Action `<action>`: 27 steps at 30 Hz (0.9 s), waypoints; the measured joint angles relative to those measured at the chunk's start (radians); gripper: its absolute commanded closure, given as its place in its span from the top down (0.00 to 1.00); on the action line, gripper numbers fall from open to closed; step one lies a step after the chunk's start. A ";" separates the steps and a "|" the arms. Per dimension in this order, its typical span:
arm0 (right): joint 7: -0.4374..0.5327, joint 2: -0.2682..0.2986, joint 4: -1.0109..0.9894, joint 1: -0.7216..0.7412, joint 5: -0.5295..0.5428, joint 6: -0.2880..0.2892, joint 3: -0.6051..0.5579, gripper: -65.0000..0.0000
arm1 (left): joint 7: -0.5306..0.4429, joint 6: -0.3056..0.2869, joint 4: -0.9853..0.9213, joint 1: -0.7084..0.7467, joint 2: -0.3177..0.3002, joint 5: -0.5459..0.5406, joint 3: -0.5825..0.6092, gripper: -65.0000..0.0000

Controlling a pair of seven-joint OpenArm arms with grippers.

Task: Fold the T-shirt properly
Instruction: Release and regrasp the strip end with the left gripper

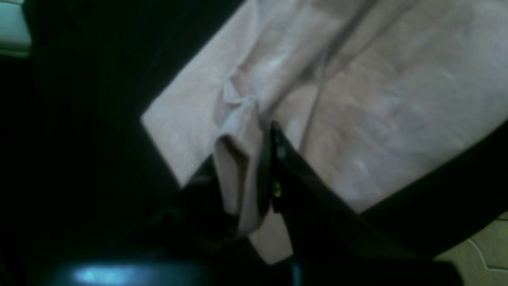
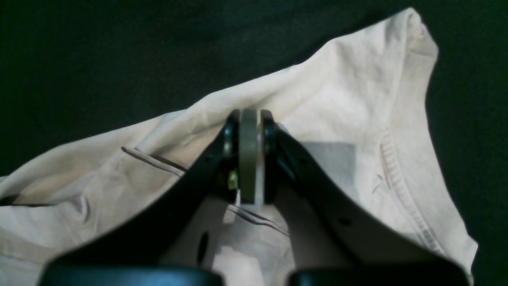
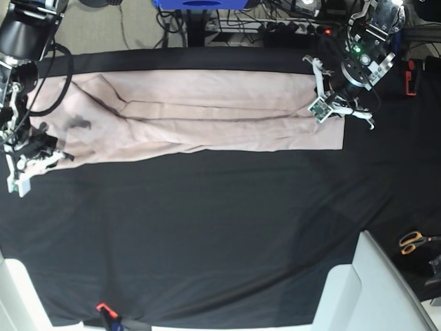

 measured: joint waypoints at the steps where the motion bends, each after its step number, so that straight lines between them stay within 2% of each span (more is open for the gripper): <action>1: 0.001 0.000 0.000 0.000 0.000 0.000 0.000 0.04 | 0.000 0.000 0.000 -0.002 0.002 0.000 -0.009 0.00; 2: 0.001 0.000 0.000 0.000 0.000 0.000 0.000 0.04 | 0.000 0.003 0.000 -0.002 0.002 0.000 -0.019 0.05; 5: 0.000 0.000 0.000 0.000 0.000 0.000 0.000 0.04 | 0.001 0.011 0.004 -0.002 -0.001 0.007 -0.026 0.36; 11: 0.000 0.000 0.000 0.000 -0.001 0.000 0.000 0.04 | -0.004 0.010 0.101 0.014 -0.002 0.006 -0.024 0.81; 14: 0.000 0.000 0.000 0.000 -0.001 0.000 0.000 0.04 | 0.008 -0.002 0.163 0.047 0.001 -0.011 -0.036 0.99; 17: -0.001 0.000 0.000 0.000 -0.002 0.000 0.000 0.04 | 0.008 -0.002 0.195 0.068 0.029 -0.168 -0.142 1.00; 19: 0.000 0.000 0.000 -0.003 -0.001 0.000 0.000 0.04 | 0.008 -0.019 0.191 0.067 0.034 -0.354 -0.238 1.00; 20: 0.004 0.000 0.000 -0.009 -0.002 0.000 0.000 0.04 | -0.001 -0.061 0.175 0.065 0.031 -0.463 -0.287 1.00; 23: -0.003 0.000 0.000 -0.027 -0.001 0.000 0.000 0.04 | 0.004 -0.143 0.063 0.070 0.019 -0.660 -0.367 1.00; 27: -0.003 0.000 0.000 -0.027 0.000 0.000 0.000 0.04 | 0.023 -0.275 -0.100 0.052 0.030 -0.724 -0.373 1.00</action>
